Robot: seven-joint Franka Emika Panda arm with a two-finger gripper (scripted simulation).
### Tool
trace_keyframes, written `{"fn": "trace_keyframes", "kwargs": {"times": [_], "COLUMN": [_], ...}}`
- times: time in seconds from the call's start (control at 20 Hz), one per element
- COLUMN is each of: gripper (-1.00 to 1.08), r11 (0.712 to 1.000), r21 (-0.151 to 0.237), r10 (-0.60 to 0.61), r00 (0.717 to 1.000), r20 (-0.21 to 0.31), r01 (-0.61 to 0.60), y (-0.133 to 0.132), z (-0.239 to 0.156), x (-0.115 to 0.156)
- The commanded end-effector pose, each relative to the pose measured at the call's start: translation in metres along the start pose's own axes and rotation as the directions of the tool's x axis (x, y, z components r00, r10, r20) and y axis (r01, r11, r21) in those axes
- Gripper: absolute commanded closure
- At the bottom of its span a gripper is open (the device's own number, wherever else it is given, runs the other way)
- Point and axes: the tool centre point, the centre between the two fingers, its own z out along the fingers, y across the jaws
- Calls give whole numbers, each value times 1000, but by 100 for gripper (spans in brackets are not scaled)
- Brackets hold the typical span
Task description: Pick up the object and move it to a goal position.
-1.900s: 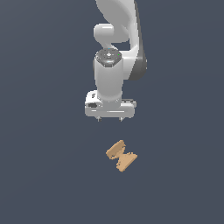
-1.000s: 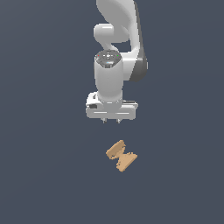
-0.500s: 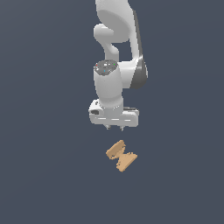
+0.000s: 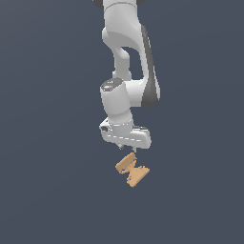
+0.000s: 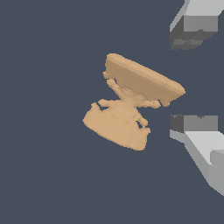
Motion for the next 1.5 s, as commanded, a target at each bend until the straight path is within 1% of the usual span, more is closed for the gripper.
{"fn": "trace_keyframes", "kwargs": {"times": [0.0,0.15,0.3,0.5,0.7,0.9,1.1,1.3,1.45], "gripper": [-20,-20,-20,-20,-20,-20,-20,-20,-20], "r11": [997,988,971,938,903,873,851,841,843], "r21": [30,65,99,139,169,189,201,206,205], "r10": [65,145,228,335,421,482,520,536,533], "r00": [997,987,968,932,892,856,831,820,822], "r20": [-33,-69,-101,-139,-166,-185,-196,-201,-200], "r01": [-64,-141,-218,-317,-395,-451,-485,-500,-497], "y": [1,3,7,15,23,30,35,38,37], "z": [9,18,26,36,43,48,50,52,52], "x": [4,7,11,14,15,16,16,16,16]}}
